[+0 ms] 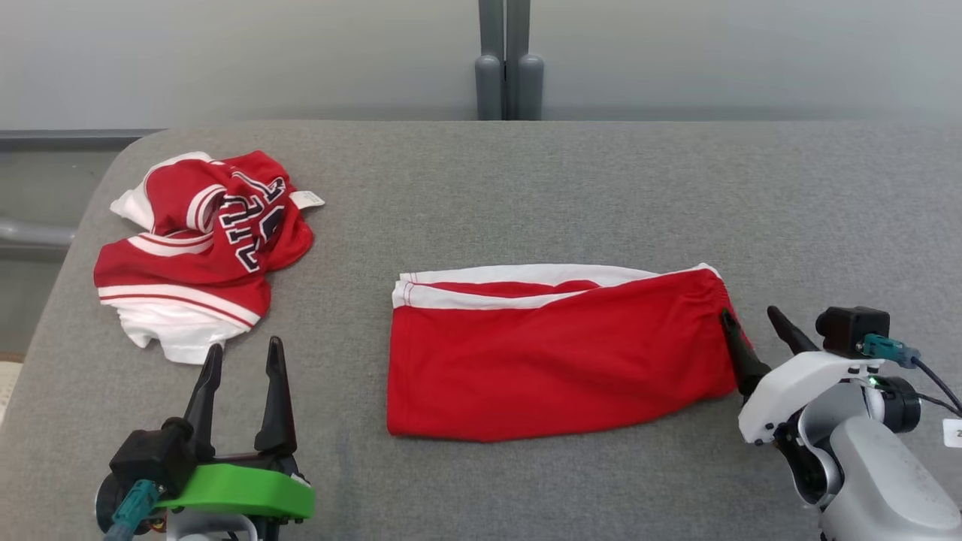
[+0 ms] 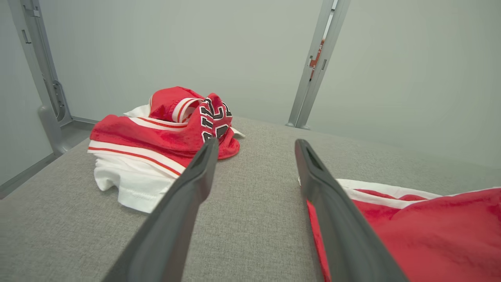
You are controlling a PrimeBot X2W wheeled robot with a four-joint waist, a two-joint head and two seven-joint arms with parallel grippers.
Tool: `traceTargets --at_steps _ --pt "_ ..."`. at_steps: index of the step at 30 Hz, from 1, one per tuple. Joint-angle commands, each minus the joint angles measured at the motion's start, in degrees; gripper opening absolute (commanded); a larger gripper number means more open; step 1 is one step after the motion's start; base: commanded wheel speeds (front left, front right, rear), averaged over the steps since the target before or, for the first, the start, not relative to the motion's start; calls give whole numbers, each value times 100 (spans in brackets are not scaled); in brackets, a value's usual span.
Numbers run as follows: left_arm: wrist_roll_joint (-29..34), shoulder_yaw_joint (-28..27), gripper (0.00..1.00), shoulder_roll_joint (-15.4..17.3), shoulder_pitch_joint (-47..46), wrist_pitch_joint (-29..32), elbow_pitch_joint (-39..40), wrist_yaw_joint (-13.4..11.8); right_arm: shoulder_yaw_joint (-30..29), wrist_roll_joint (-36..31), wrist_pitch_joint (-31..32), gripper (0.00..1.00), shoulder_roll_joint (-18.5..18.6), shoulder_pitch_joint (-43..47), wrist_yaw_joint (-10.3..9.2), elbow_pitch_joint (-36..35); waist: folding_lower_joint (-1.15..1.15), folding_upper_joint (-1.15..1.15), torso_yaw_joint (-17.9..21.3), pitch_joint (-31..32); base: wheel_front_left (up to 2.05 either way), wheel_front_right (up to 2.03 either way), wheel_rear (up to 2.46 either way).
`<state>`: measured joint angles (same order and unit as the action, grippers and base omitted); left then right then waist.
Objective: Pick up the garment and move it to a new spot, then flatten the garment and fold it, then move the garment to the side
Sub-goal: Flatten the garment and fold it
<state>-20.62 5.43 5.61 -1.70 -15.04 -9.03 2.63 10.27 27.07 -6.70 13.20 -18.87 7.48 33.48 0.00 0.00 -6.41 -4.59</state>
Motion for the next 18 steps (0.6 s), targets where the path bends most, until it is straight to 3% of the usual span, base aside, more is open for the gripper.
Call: traceTargets --at_steps 1,8,16,17,18 --pt "61 -29 100 -49 -102 -19 -29 58 -2 21 61 100 17 -99 3 183 0 0 -253 -96 0 0 0" --pt "165 -141 100 -177 -187 -19 -134 208 -186 184 302 100 18 -383 3 989 0 0 -522 -216 0 0 0" --pt "204 -192 100 -233 -281 -19 -240 322 -72 807 625 100 -152 -535 3 1428 0 0 -665 -281 0 0 0" --pt "210 -197 100 -238 -283 -19 -252 332 -20 865 621 84 -152 -536 3 1428 0 0 -673 -275 0 0 0" --pt "227 -206 100 -241 -281 -19 -269 340 20 949 546 29 -148 -535 3 1411 0 0 -679 -263 0 0 0"
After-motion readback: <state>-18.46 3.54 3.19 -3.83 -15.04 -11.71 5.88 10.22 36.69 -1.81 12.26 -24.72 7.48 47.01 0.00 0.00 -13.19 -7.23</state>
